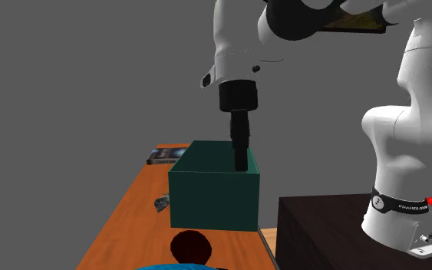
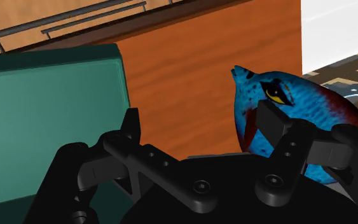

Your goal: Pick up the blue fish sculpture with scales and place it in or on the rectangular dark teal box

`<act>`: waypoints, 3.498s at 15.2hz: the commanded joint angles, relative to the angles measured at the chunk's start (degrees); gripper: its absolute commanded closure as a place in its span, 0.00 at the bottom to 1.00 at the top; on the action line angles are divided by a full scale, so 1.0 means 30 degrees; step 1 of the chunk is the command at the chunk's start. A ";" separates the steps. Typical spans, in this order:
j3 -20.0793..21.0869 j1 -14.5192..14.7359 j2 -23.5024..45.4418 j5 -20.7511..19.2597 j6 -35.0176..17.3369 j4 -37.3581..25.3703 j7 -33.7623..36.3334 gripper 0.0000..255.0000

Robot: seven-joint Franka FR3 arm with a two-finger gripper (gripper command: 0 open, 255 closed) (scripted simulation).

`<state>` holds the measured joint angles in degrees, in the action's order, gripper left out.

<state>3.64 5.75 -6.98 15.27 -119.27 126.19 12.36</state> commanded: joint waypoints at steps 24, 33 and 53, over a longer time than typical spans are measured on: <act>0.0795 0.0755 0.8168 0.3277 -0.3577 -0.5381 0.0636 0.00; 0.0794 0.0752 0.8166 0.3276 -0.3572 -0.5382 0.0634 1.00; 0.0591 0.0679 0.6246 0.2460 0.0169 -0.7421 0.2223 1.00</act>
<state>5.45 7.83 11.92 22.75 -119.40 104.51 18.82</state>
